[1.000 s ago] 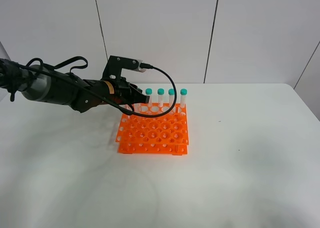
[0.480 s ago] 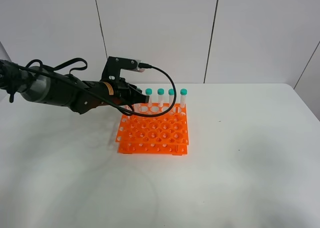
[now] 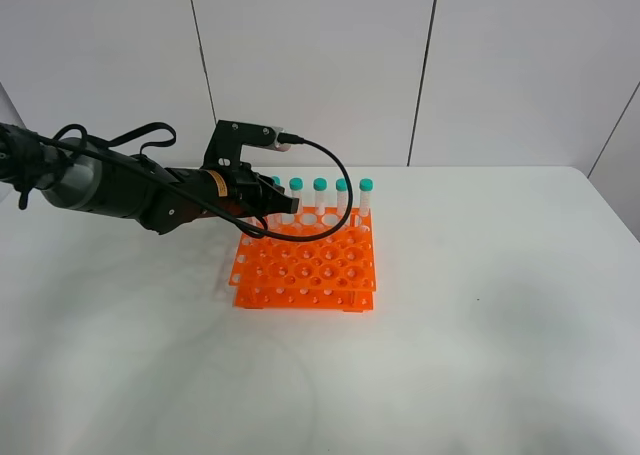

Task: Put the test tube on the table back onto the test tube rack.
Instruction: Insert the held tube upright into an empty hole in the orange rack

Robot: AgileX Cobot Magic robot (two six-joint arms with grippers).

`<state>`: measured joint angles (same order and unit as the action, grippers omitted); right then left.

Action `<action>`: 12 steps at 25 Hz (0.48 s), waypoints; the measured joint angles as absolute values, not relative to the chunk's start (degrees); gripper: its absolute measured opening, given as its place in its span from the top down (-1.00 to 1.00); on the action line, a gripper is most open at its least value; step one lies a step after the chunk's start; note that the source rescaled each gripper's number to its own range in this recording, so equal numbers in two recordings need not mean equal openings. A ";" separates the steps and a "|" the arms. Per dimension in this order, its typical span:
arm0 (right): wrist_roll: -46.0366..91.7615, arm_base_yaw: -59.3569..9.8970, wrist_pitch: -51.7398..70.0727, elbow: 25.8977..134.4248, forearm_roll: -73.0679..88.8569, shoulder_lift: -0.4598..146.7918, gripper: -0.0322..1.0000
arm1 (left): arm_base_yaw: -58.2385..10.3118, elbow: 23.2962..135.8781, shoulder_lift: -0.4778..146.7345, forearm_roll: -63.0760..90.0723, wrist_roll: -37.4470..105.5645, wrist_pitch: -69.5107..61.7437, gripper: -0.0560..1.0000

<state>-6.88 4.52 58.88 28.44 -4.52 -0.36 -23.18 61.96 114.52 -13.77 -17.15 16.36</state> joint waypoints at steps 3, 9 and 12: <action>-6.88 4.52 58.88 28.44 -4.52 -0.36 -0.31 | -23.18 61.96 114.52 -13.77 -17.26 16.36 0.89; -6.88 4.52 58.88 28.44 -4.52 -0.36 -0.31 | -23.23 61.77 114.52 -13.77 -17.53 16.14 0.39; -6.88 4.52 58.88 28.44 -4.52 -0.36 -0.31 | -23.23 61.70 114.52 -13.77 -17.69 16.25 0.06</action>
